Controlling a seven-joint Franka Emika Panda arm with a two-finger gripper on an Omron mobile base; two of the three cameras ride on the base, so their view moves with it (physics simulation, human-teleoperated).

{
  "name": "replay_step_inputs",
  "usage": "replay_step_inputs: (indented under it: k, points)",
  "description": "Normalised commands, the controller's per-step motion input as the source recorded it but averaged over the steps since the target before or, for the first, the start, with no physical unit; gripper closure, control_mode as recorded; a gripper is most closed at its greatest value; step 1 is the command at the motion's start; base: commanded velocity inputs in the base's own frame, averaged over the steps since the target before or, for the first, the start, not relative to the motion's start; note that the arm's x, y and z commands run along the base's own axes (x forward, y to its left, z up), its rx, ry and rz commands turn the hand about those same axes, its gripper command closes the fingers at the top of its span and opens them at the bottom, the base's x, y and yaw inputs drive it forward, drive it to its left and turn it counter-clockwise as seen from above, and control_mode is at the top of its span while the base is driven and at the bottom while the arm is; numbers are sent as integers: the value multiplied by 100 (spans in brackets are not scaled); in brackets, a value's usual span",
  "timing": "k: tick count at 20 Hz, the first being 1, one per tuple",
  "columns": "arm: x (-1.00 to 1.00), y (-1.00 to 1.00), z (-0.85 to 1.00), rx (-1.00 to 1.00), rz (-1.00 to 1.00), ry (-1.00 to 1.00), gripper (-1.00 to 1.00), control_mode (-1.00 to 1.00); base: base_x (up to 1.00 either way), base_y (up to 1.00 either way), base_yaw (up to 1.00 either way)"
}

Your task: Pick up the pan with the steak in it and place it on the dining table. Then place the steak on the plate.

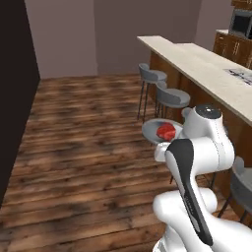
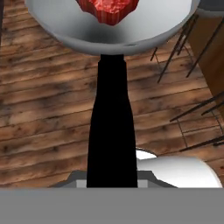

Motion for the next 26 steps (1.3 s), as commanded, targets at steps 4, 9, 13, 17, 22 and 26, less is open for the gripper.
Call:
replay_step_inputs:
  k: [4, 9, 13, 17, 22, 26]
  points:
    - [0, 0, 0, 0, 0, 0, 100, 100, 1, 0, -50]
    - [0, 0, 0, 0, 0, 0, 100, 100, 0, 0, -50]
    - [0, 0, 0, 0, 0, 0, 100, 100, 0, 0, -50]
    - [0, 0, 0, 0, 0, 0, 100, 100, 0, 0, -50]
    - [0, 0, 0, 0, 0, 0, 100, 100, 0, 0, -50]
    - [0, 0, 0, 0, 0, 0, 100, 100, 0, 0, -50]
